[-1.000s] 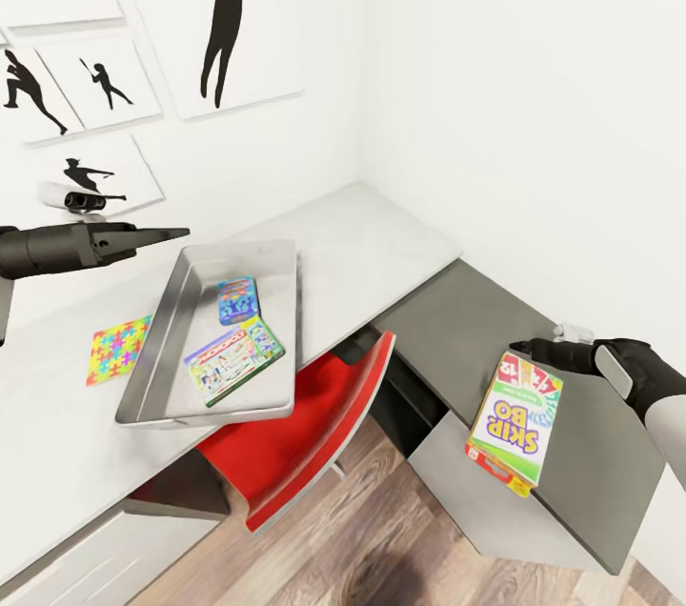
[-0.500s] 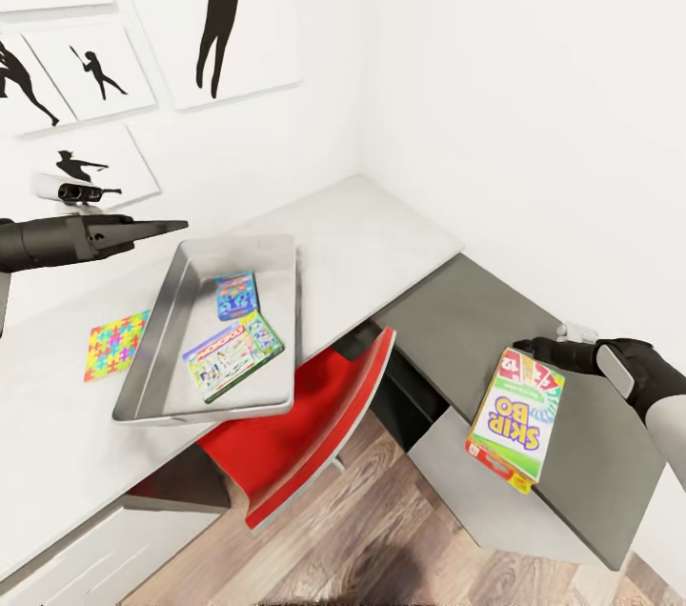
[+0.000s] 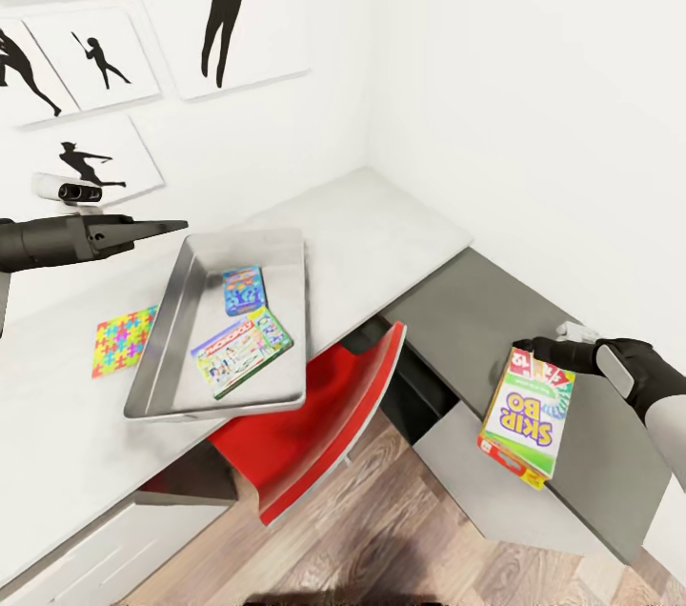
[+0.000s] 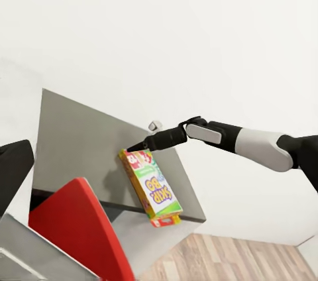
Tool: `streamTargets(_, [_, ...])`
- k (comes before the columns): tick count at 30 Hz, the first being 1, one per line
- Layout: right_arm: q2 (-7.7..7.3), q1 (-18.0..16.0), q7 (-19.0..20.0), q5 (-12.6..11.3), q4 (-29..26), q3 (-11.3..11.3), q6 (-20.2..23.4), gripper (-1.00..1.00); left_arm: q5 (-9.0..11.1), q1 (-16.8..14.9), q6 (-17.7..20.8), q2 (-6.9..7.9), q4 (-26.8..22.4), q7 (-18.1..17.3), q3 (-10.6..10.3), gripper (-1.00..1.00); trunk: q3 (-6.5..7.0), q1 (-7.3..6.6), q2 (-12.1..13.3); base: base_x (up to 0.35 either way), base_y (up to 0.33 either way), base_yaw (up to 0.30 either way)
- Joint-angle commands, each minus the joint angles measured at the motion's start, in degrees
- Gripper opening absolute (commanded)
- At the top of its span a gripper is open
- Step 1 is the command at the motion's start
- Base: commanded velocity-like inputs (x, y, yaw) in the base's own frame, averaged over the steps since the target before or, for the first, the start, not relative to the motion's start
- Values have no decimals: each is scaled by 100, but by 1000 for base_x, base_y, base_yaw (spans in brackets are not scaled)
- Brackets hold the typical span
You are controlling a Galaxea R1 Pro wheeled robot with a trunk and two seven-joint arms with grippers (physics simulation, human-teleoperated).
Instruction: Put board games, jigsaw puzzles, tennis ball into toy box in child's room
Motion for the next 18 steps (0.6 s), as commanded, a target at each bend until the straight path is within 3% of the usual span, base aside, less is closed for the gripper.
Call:
streamTargets(1, [-3,-4,2,-36,-5,37,19,100,-2,-4,61,2,4,-23,-2,100,-16,3,-10,0,163,0])
streamTargets(18, [0,-4,2,-31,-13,31,24,100,2,-4,61,2,0,-23,-21,100,-119,3,-10,0,21,0])
